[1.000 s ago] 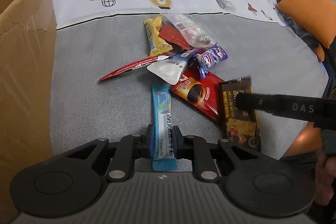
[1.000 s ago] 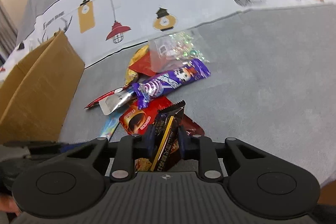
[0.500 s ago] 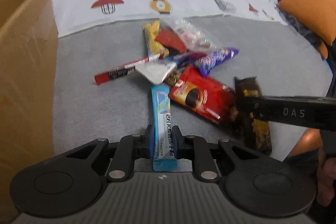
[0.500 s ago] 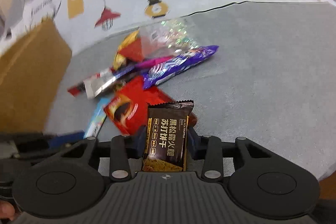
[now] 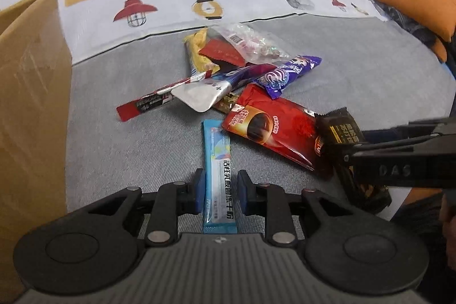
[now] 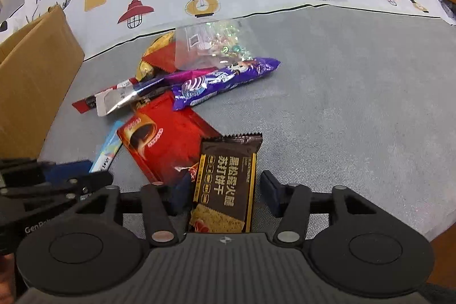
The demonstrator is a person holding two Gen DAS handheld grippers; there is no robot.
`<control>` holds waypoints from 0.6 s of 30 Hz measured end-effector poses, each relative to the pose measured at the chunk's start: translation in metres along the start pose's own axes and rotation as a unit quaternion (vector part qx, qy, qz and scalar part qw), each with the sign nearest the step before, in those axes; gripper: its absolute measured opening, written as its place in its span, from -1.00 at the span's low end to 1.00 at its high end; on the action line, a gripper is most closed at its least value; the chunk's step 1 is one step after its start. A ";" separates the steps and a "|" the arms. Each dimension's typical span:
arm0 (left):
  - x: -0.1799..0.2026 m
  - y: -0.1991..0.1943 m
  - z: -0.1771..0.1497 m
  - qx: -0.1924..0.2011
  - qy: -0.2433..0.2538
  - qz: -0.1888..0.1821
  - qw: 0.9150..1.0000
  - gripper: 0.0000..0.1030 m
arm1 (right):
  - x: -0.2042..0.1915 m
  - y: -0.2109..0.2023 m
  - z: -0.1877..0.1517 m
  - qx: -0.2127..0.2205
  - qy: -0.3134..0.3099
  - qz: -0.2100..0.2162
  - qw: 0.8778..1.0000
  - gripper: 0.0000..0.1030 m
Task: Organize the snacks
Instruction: 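Grasp the blue stick pack with the left tool while the right grasps the dark biscuit packet, then carry both snacks over the cardboard box and open both tools to drop them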
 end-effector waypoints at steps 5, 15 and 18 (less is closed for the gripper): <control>-0.004 0.000 0.000 -0.009 -0.016 -0.023 1.000 -0.78 | -0.001 -0.002 0.001 0.004 -0.006 -0.006 1.000 -0.18; -0.015 -0.060 0.006 0.017 -0.034 -0.028 0.999 -0.79 | -0.006 -0.050 0.013 0.072 0.028 0.020 0.997 -0.20; -0.025 -0.084 0.006 0.032 -0.043 -0.024 0.998 -0.79 | -0.021 -0.059 0.011 0.076 0.029 0.033 0.996 -0.20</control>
Point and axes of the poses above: each gripper's, at about its wrist camera, not at the fingertips, and y roughly the way its jaws point, x to its right, z to its top, the point moved 3 cm from there along y, roughly the way its jaws point, and after that the axes turned 9 degrees about z, right-handed, at the moved point
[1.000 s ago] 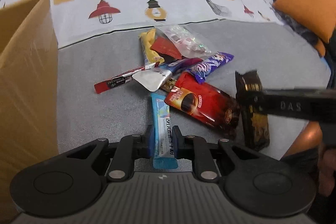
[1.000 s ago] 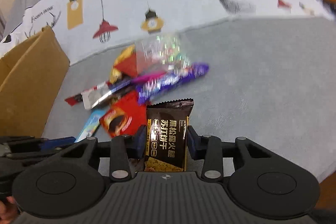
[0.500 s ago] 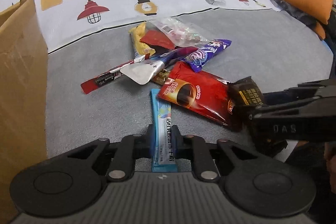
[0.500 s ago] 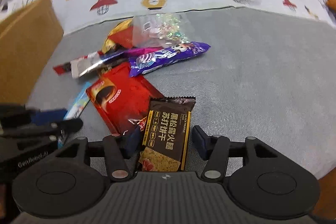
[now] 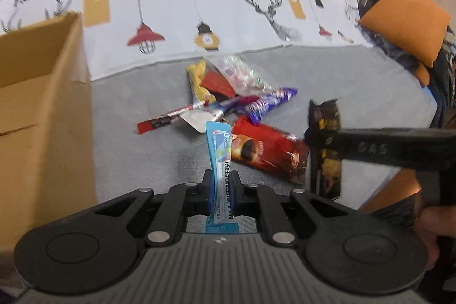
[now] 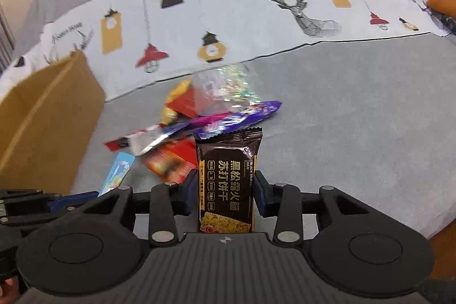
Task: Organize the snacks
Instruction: 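Carry both snacks over the cardboard box and open both tools to drop them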
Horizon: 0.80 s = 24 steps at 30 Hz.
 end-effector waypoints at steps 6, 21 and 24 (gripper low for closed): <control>-0.029 -0.052 0.003 0.046 -0.023 0.016 0.999 -0.79 | -0.039 -0.002 0.000 0.006 -0.023 0.020 1.000 -0.20; -0.156 -0.211 0.033 0.231 -0.155 0.065 0.958 -0.79 | -0.199 -0.084 0.049 0.092 -0.089 0.140 0.982 -0.20; -0.179 -0.233 0.031 0.253 -0.187 0.077 0.946 -0.79 | -0.230 -0.096 0.062 0.100 -0.105 0.173 0.974 -0.19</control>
Point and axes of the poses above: each gripper's, at about its wrist camera, not at the fingertips, and y roughly the way its jaws point, x to its right, z to its top, the point moved 3 cm from there along y, roughly the way its jaws point, and after that the axes turned 9 degrees about z, right-handed, at the moved point
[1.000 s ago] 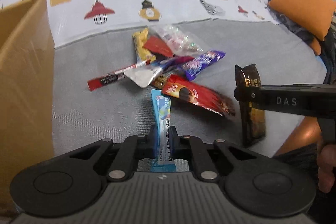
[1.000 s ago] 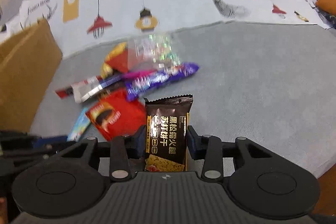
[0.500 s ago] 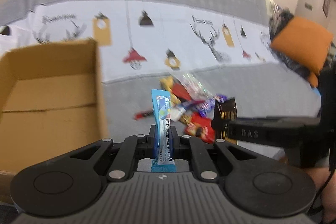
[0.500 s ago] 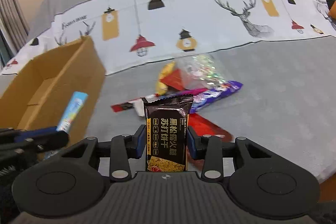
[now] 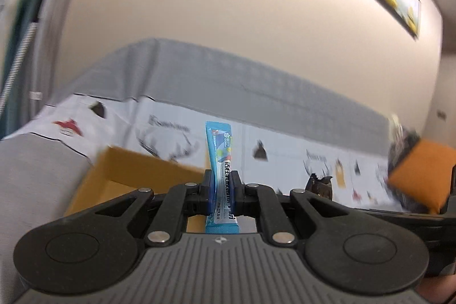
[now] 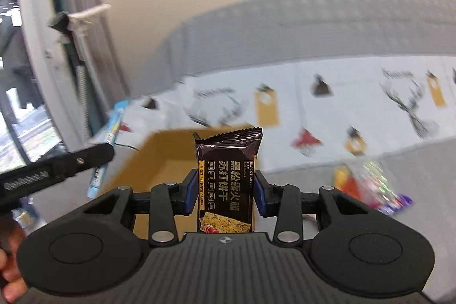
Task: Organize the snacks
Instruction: 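Carry both snacks over the cardboard box and open both tools to drop them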
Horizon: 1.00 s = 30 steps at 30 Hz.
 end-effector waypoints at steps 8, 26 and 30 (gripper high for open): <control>-0.046 -0.008 0.020 0.035 -0.039 0.025 0.998 -0.79 | -0.059 0.032 0.029 0.007 -0.050 0.049 0.998 -0.19; -0.101 0.104 -0.076 -0.151 -0.046 0.100 0.982 -0.78 | -0.034 0.157 -0.047 -0.145 -0.034 0.017 0.989 -0.19; -0.101 0.117 -0.093 -0.189 -0.027 0.102 0.976 -0.77 | -0.023 0.185 -0.068 -0.196 -0.014 0.004 0.981 -0.19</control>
Point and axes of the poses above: each gripper's, at about its wrist camera, not at the fingertips, and y roughly the way its jaws point, x to its right, z to its top, the point moved 3 cm from there along y, roughly the way its jaws point, and after that the axes turned 9 degrees about z, right-handed, at the moved point
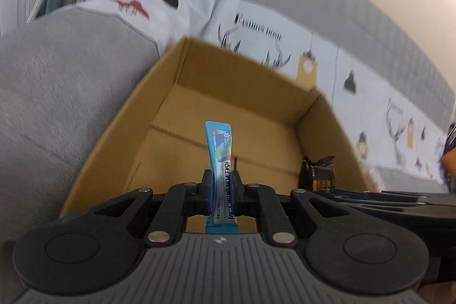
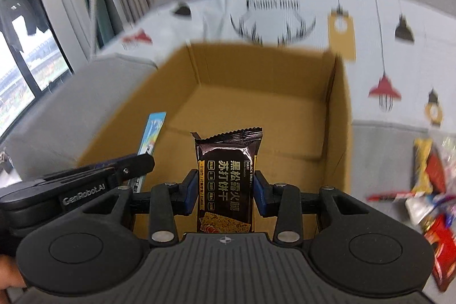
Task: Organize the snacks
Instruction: 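Carry both snacks over the cardboard box and open both tools to drop them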
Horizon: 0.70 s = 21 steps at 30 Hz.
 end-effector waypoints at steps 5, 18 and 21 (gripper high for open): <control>-0.003 0.012 -0.008 -0.015 0.010 0.002 1.000 -0.77 | 0.002 0.018 -0.008 -0.026 0.004 0.000 1.000 -0.19; 0.006 -0.001 0.002 0.024 0.026 0.041 0.999 0.05 | 0.001 0.014 -0.005 -0.009 0.005 -0.004 1.000 -0.05; 0.007 -0.010 0.008 0.034 0.015 0.052 0.998 0.55 | 0.014 -0.007 -0.003 0.022 0.038 0.011 0.999 0.02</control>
Point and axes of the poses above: each gripper's, at about its wrist camera, not at the fingertips, and y roughly the way its jaws point, x to its right, z to its top, the point moved 3 cm from there along y, roughly the way its jaws point, and after that the axes turned 9 degrees about z, right-handed, at the moved point
